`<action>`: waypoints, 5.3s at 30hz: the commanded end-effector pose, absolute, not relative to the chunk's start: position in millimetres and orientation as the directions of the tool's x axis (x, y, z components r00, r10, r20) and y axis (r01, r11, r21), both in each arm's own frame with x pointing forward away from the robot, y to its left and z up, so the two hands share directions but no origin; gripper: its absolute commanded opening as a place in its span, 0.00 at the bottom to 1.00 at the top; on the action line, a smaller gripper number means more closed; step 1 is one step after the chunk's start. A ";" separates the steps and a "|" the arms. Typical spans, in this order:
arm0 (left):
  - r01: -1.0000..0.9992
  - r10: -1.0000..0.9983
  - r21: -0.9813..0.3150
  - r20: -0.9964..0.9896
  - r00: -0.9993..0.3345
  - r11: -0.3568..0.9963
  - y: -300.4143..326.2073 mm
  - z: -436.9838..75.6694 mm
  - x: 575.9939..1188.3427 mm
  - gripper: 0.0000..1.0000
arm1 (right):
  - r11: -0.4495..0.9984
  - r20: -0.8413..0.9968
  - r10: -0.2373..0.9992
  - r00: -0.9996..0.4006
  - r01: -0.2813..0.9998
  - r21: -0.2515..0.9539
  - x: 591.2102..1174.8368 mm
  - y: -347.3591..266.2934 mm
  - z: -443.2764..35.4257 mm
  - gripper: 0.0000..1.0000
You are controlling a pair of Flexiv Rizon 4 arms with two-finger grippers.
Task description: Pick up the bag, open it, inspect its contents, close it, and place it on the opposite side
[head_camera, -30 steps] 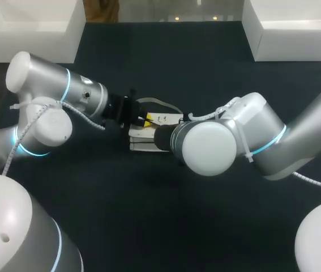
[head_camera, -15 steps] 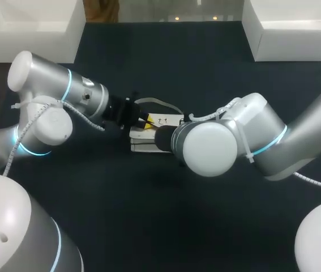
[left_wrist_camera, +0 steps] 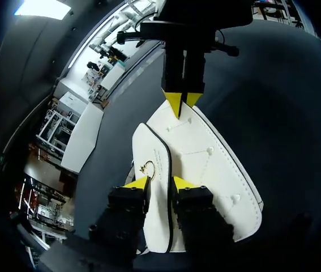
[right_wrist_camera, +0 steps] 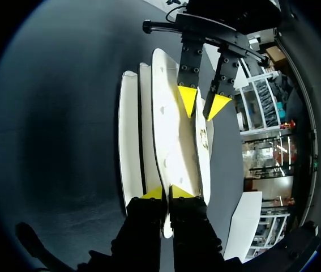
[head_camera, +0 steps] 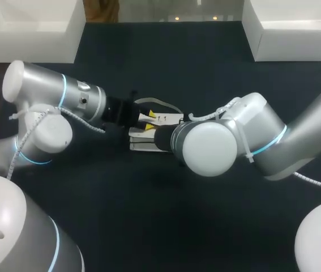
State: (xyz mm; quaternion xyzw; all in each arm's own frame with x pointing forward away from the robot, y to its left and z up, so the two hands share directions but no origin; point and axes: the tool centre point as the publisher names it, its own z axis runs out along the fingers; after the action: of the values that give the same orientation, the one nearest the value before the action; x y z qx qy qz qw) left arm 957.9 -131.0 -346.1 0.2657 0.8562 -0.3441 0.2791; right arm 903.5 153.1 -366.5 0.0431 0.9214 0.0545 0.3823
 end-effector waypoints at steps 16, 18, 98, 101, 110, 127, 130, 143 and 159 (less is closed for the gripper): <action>0.605 0.250 -0.415 -0.644 -0.723 0.680 -134.6 -363.8 961.7 0.00 | 0.990 -0.701 0.122 -0.703 0.038 0.134 903.8 153.6 -367.8 0.00; 0.606 0.250 -0.417 -0.644 -0.723 0.678 -138.2 -364.5 963.3 0.00 | 0.990 -0.701 0.122 -0.703 0.038 0.134 903.8 153.6 -367.8 0.00; -0.591 -0.472 -0.370 0.367 -0.801 0.716 -61.5 -277.6 981.8 1.00 | 0.651 0.072 0.699 -0.712 0.675 0.348 937.7 106.5 -266.6 1.00; -0.851 -0.650 -0.196 0.569 -0.503 0.487 -54.6 -278.6 983.3 1.00 | 0.434 0.263 0.812 -0.520 0.841 0.323 940.4 91.5 -262.5 1.00; -0.975 -0.710 -0.005 0.685 -0.164 0.220 -47.5 -293.3 973.1 1.00 | -0.041 0.538 0.843 -0.006 0.996 0.075 931.1 52.1 -295.5 1.00; -0.972 -0.662 0.235 0.725 0.191 -0.024 -51.5 -308.4 966.3 1.00 | -0.360 0.678 0.657 0.329 0.927 -0.102 922.8 66.3 -294.5 1.00; -0.951 -0.599 0.288 0.743 0.297 -0.115 -49.9 -310.9 954.5 1.00 | -0.426 0.712 0.569 0.413 0.888 -0.174 922.1 65.5 -295.2 1.00; -0.900 -0.412 0.386 0.801 0.435 -0.201 -50.2 -317.7 948.5 1.00 | -0.552 0.682 0.315 0.660 0.712 -0.434 930.3 82.4 -322.6 1.00; -0.923 -0.370 0.374 0.848 0.381 -0.093 -67.3 -335.9 961.3 0.84 | -0.548 0.654 0.260 0.710 0.666 -0.506 937.3 109.7 -337.1 0.97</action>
State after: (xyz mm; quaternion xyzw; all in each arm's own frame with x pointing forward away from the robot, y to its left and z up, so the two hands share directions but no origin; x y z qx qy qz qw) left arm 956.8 -65.5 -324.8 -0.6998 0.5122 -0.2541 -0.4283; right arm 936.8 106.9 -328.9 0.8026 0.4335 0.2686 -0.3095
